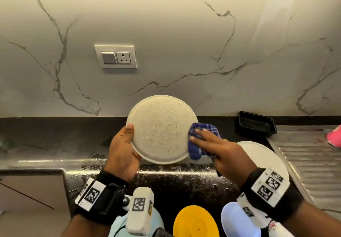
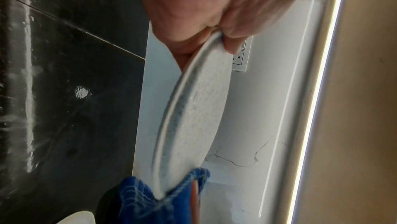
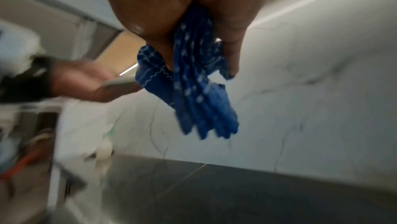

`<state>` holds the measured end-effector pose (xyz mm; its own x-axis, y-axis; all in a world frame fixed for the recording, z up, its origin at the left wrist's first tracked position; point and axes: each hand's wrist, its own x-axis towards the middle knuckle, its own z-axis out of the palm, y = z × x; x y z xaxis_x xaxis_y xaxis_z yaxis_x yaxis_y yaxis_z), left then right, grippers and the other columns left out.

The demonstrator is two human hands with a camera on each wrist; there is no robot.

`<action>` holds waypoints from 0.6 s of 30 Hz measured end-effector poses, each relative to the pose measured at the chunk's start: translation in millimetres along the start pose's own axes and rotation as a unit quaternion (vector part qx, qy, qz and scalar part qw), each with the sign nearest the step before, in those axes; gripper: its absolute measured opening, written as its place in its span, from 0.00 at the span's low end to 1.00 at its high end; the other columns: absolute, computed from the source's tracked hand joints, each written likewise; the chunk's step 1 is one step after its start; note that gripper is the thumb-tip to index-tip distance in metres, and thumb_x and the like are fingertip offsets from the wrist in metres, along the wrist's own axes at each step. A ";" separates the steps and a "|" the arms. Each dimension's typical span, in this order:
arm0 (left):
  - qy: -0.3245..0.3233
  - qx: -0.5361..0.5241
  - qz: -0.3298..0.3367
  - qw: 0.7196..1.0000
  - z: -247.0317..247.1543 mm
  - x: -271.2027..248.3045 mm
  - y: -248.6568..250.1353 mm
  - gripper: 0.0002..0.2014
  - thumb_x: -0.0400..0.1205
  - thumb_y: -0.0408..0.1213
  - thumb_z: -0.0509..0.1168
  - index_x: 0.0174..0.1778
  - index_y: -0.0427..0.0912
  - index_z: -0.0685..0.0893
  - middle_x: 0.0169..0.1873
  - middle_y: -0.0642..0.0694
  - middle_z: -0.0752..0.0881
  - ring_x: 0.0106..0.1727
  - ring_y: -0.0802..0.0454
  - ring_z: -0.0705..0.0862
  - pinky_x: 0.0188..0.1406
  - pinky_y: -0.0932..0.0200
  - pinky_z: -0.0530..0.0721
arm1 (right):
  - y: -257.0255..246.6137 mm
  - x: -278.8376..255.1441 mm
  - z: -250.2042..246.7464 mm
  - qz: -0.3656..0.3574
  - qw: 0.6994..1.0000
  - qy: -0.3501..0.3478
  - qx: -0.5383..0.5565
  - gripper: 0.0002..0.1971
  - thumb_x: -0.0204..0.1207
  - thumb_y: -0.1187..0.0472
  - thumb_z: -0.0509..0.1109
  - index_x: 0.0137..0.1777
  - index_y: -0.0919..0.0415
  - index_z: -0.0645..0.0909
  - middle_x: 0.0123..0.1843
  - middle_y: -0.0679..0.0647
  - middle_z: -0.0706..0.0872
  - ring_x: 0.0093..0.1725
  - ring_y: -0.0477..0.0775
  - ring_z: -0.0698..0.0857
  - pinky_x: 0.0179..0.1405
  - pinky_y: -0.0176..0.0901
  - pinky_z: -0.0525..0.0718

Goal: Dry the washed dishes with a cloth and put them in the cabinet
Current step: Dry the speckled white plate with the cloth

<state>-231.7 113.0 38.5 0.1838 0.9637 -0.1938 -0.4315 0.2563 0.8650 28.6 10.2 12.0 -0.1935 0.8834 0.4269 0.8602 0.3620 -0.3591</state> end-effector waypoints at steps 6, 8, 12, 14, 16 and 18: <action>-0.165 0.358 0.317 0.863 1.9 -21.7 -3.6 0.12 0.90 0.50 0.56 0.60 0.61 0.85 0.62 0.63 0.87 0.69 0.53 0.84 0.62 0.56 0.87 | -27.7 4.5 -3.1 0.393 0.701 0.165 0.572 0.15 0.86 0.68 0.62 0.66 0.58 0.86 0.59 0.59 0.91 0.58 0.62 0.90 0.60 0.63 0.87; -0.217 0.517 0.437 0.703 -6.2 -17.5 -12.3 0.14 0.90 0.48 0.55 0.65 0.55 0.84 0.76 0.57 0.80 0.83 0.49 0.71 0.79 0.43 0.75 | -36.1 1.3 -4.8 0.425 0.596 0.162 0.662 0.16 0.86 0.60 0.61 0.68 0.61 0.84 0.62 0.65 0.89 0.58 0.67 0.88 0.62 0.68 0.84; -0.249 0.582 0.513 0.579 -20.6 -17.7 -17.2 0.15 0.93 0.47 0.51 0.66 0.55 0.82 0.81 0.43 0.74 0.87 0.37 0.62 0.76 0.17 0.65 | -45.3 -6.3 -4.4 0.426 0.554 0.129 0.704 0.20 0.83 0.49 0.64 0.68 0.58 0.84 0.63 0.61 0.89 0.62 0.64 0.89 0.57 0.60 0.84; -0.258 0.596 0.540 0.535 -24.3 -22.1 -12.8 0.12 0.91 0.46 0.57 0.67 0.56 0.82 0.82 0.41 0.72 0.87 0.35 0.61 0.75 0.16 0.64 | -45.5 -10.1 0.6 0.431 0.567 0.136 0.689 0.20 0.78 0.55 0.69 0.69 0.59 0.83 0.63 0.62 0.89 0.61 0.65 0.89 0.57 0.59 0.85; -0.253 0.621 0.556 0.491 -27.5 -23.1 -10.4 0.16 0.86 0.45 0.65 0.69 0.59 0.81 0.84 0.41 0.68 0.88 0.34 0.59 0.75 0.15 0.62 | -45.1 -12.7 3.3 0.432 0.568 0.150 0.685 0.21 0.73 0.61 0.71 0.67 0.60 0.84 0.61 0.63 0.90 0.59 0.66 0.89 0.57 0.60 0.85; -0.229 0.636 0.546 0.495 -33.9 -22.3 -12.4 0.25 0.83 0.45 0.68 0.78 0.60 0.75 0.87 0.40 0.60 0.89 0.31 0.52 0.80 0.17 0.56 | -45.5 -14.7 3.1 0.430 0.570 0.162 0.681 0.22 0.70 0.63 0.72 0.66 0.60 0.84 0.61 0.63 0.90 0.56 0.67 0.90 0.55 0.61 0.86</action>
<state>-260.4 90.9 16.4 0.7605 0.2828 0.5845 0.3569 -0.9341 -0.0125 -9.1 -18.3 19.5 0.3117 0.8867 -0.3416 -0.6354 -0.0728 -0.7687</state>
